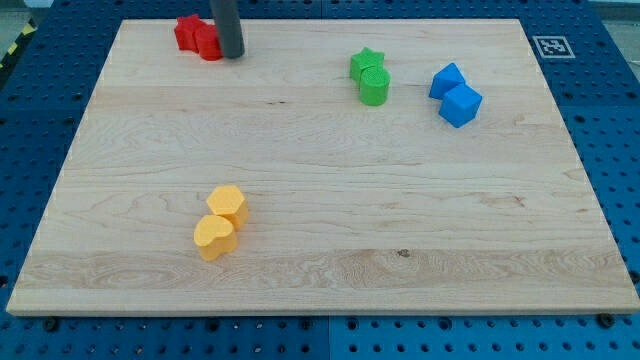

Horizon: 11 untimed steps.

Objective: Push the blue cube closer to green circle

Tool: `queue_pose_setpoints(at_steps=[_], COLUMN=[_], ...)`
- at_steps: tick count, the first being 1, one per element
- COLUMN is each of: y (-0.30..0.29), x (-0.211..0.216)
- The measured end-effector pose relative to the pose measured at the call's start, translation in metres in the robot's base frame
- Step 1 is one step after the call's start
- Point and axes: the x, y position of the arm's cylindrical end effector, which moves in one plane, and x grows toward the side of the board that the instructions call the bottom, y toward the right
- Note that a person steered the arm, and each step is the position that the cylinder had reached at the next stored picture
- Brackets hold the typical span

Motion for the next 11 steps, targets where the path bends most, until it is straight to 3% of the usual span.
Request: queue_pose_setpoints(at_steps=[2,3,5,7,9,10,11], y=[0.021,0.074,0.134,0.254,0.347,0.347,0.345], x=[0.013,0.034,-0.017,-0.012,0.034,0.08,0.088])
